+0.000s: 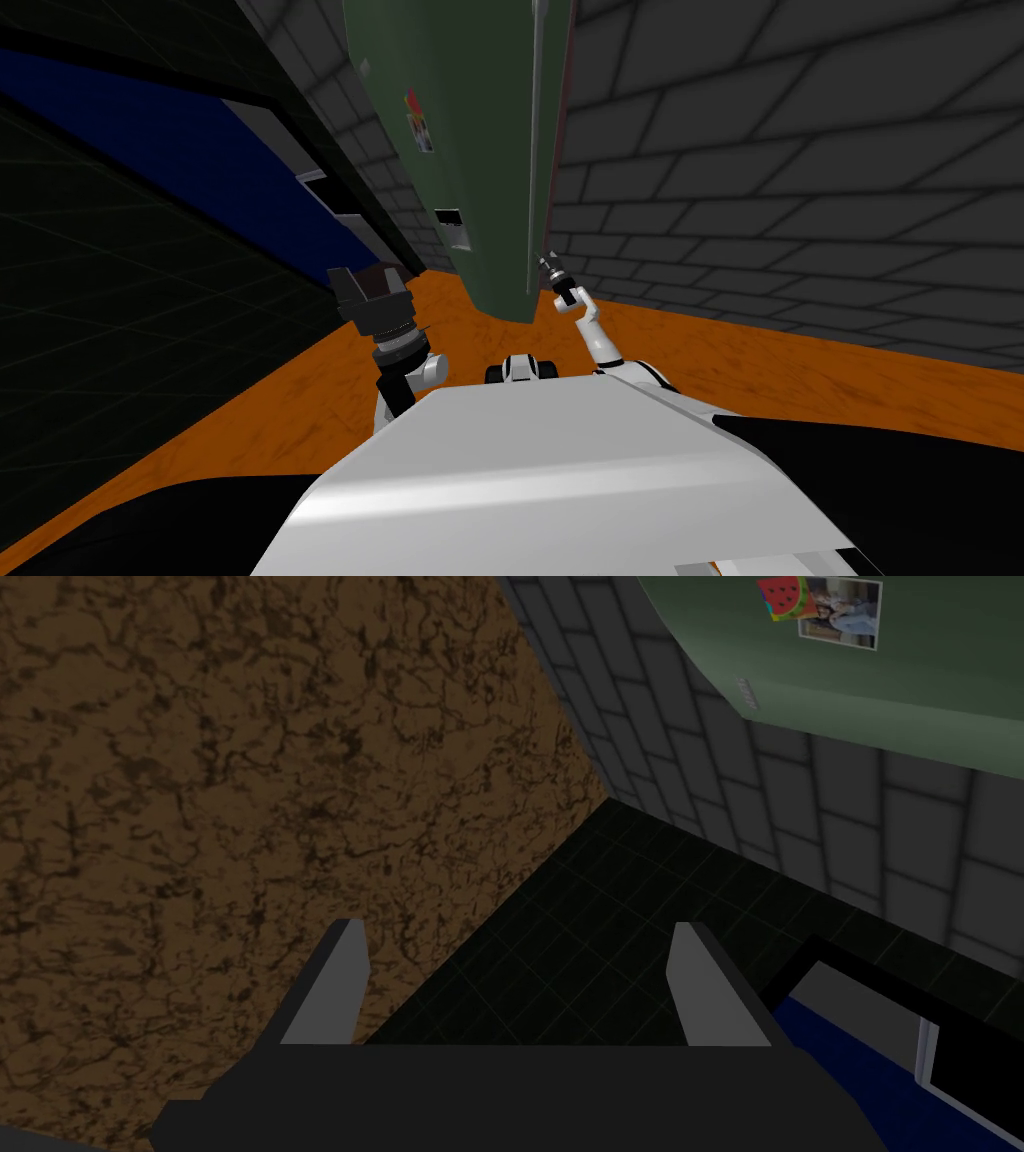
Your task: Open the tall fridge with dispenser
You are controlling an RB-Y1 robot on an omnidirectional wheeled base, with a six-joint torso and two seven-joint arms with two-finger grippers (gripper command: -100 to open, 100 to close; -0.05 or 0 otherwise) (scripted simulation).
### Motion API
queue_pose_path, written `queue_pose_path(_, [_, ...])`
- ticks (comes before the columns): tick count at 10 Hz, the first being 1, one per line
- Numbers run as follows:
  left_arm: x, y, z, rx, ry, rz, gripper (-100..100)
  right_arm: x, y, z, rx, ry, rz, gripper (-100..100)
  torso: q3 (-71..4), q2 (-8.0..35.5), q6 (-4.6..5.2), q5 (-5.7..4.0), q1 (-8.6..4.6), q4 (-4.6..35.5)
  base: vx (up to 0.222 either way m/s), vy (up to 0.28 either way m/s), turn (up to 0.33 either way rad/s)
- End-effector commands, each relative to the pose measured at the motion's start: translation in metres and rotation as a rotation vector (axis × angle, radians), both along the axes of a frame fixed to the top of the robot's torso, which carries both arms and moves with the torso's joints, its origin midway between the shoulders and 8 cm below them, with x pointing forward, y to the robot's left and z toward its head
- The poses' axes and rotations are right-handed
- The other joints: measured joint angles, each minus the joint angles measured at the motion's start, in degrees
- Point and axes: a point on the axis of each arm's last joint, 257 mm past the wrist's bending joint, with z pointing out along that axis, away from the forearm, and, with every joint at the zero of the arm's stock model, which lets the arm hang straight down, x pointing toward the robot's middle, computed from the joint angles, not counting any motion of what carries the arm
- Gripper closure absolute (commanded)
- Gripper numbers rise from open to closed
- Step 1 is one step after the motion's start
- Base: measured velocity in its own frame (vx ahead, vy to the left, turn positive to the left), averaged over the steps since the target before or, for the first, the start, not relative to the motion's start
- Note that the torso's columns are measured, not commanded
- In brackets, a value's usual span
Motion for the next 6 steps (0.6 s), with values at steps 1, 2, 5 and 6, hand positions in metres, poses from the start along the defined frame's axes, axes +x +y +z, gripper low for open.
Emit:
queue_pose_path(1, [0.000,0.000,0.000,0.000,0.000,0.000,0,0.019,0.004,-0.002,-0.111,0.005,-0.035,-100,0.0,0.0,0.00,-0.03,-0.14,0.0,0.014,0.083,-0.046])
queue_pose_path(2, [0.000,0.000,0.000,0.000,0.000,0.000,0,0.022,0.004,-0.005,-0.113,0.014,-0.036,-100,0.0,0.0,0.01,-0.04,-0.13,0.0,0.013,0.068,-0.034])
queue_pose_path(5, [0.000,0.000,0.000,0.000,0.000,0.000,0,0.044,0.006,-0.002,-0.254,0.011,-0.080,-100,0.0,0.0,0.00,-0.02,-0.07,0.0,0.008,0.080,-0.049])
queue_pose_path(6, [0.000,0.000,0.000,0.000,0.000,0.000,0,0.045,0.005,-0.007,-0.256,0.021,-0.082,-100,0.0,0.0,0.00,-0.01,-0.03,0.0,0.001,0.075,-0.026])
